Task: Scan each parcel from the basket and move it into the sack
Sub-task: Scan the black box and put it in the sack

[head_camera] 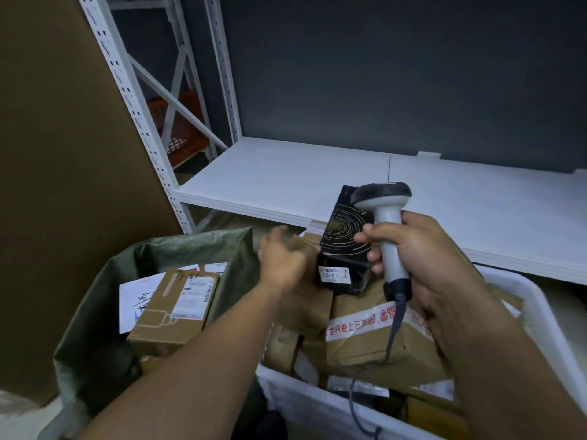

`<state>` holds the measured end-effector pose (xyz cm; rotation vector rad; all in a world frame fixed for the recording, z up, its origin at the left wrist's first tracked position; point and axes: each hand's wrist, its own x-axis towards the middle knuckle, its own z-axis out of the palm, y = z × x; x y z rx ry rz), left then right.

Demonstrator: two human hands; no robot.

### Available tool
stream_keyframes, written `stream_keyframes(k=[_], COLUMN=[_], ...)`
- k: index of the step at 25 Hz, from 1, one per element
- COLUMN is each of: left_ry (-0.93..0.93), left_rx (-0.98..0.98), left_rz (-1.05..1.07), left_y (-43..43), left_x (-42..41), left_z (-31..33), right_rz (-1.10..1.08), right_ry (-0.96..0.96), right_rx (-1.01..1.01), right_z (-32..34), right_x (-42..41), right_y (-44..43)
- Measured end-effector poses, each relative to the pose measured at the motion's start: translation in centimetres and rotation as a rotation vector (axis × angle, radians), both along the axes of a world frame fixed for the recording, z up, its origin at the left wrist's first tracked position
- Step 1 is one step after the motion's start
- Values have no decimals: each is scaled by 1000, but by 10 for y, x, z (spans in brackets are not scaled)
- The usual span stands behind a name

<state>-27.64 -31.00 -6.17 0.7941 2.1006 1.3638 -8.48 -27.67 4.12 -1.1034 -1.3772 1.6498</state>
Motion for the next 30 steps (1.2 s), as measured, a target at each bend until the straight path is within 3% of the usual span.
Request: stream_keyframes(k=[5,15,19,22,25,28,30], left_ry=[293,390,301,609,921,1019,937], left_rx=[-112,-253,-150,-123,-241,-343,-355], left_rz=[-228,-191,-86,-158,-277,-381,-431], left_y=[25,33,28,21,15,12,10], left_x=[59,80,74,72,81,96,101], left_z=[-3,-15,-10,-7,-1,3,3], right_rz=[-72,-98,-111,-127,-132,-136,-133], right_ry=[-13,-12,-13,-11,-14,-10,-14], right_rx=[-18,-21,-21,-26,-28,-33,-35], right_z=[0,3,3,3,3,2,1], right_x=[38,71,75,78,79,79,78], right_y=[4,2,3,5,6,8,8])
